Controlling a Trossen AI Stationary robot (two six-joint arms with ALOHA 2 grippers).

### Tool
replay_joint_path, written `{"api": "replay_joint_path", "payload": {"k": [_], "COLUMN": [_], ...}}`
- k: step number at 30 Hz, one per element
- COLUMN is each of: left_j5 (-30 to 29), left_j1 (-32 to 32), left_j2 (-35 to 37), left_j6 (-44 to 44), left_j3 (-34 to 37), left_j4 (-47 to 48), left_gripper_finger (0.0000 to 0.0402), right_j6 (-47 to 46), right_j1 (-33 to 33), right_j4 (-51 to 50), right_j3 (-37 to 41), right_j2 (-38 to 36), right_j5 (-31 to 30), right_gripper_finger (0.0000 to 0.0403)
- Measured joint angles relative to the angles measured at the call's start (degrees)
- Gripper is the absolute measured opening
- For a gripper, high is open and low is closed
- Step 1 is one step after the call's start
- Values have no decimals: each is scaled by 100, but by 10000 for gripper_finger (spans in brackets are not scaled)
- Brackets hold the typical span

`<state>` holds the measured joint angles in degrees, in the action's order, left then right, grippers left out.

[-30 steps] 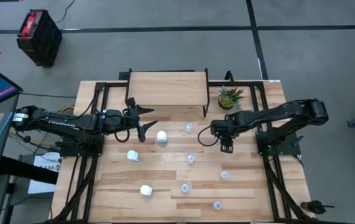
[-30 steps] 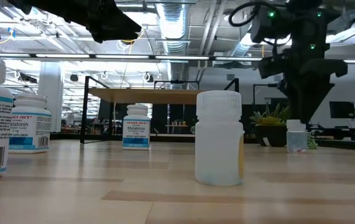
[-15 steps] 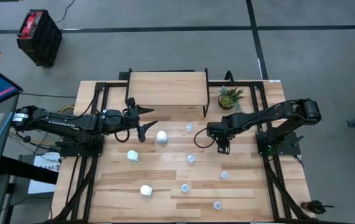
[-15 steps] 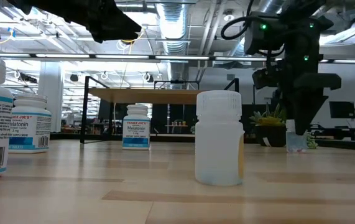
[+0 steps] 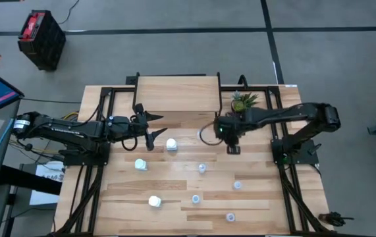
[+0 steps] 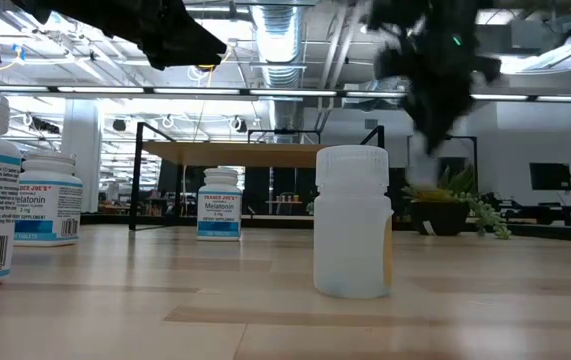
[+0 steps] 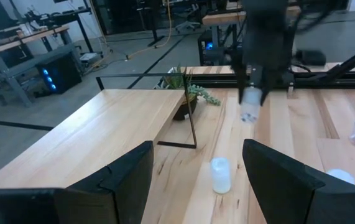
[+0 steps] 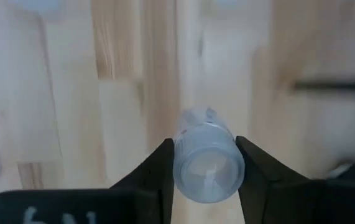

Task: Pick and place medicine bottles onto shelf by color
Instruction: Put the transparent pill bottle on the shelf

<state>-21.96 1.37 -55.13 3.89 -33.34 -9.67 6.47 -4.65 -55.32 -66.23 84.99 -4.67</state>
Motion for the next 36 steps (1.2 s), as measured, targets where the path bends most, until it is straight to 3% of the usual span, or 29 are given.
{"api": "replay_joint_path", "payload": {"k": [10,14,18,23,28,36], "left_j5": [-2,-4,-7,52,52,52], "left_j1": [-1,-2,-1,-2,-2,-2], "left_j2": [0,0,0,0,0,0], "left_j6": [1,-3,-5,-8,-9,-7], "left_j3": [0,0,0,0,0,0], "left_j4": [-4,-7,-7,8,27,153], "left_gripper_finger": [238,238,238,238,238,238], "right_j6": [2475,3024,3394,3326,3241,3021], "right_j1": [-624,-1025,-1552,-2258,-2708,-2924], "right_j4": [571,1373,2263,2426,1790,-171], "right_j3": [-2167,-2663,-2833,-3226,-3923,-5339], "right_j2": [-2,59,185,700,1545,2636], "right_j5": [-195,-610,-640,-621,-603,-258], "right_gripper_finger": [134,144,141,138,143,142]}}
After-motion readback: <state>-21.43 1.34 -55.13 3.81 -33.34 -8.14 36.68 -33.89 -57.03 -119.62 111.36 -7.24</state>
